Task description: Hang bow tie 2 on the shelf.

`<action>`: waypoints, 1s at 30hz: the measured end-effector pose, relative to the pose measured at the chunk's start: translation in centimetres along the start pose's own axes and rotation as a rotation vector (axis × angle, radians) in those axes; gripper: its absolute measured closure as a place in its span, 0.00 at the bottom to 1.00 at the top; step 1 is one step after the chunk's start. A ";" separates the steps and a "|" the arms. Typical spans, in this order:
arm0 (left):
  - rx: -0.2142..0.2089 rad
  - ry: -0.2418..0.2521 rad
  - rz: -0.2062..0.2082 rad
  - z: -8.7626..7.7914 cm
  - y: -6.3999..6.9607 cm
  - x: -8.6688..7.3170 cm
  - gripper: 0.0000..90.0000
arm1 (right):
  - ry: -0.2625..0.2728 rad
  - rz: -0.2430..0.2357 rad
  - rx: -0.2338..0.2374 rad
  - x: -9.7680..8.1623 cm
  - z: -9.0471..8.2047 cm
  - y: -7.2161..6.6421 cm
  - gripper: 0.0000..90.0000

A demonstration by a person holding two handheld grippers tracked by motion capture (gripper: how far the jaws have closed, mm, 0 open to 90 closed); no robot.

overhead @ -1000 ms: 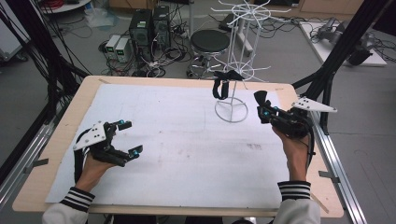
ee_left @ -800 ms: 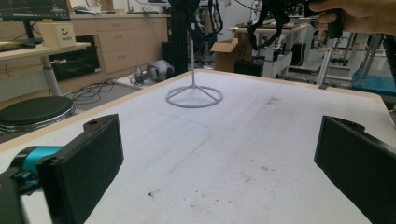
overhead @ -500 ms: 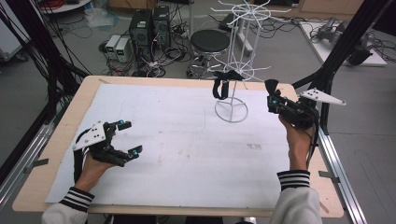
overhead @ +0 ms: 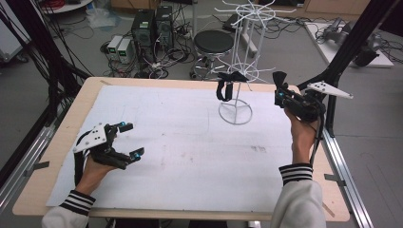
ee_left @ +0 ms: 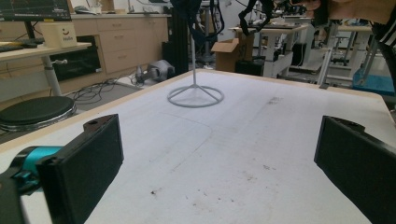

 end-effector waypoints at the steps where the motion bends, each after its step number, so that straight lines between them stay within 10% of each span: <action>1: 0.000 -0.001 0.000 0.0 0.0 0.0 0.02 | 0.000 0.000 -0.001 0.1 0.0 0.0 0.86; 30: 0.001 0.000 0.000 -0.5 -0.1 0.0 0.02 | 0.026 0.020 -0.015 2.7 1.8 -1.8 0.85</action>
Point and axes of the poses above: each handheld gripper's, and its own axes: z roughly forward along the jaws, x roughly out of its top, y roughly to its right, the point moved 3 cm from there along z, roughly forward along the jaws, and after that the axes turned 8 degrees about -x, right-handed, at the moved point
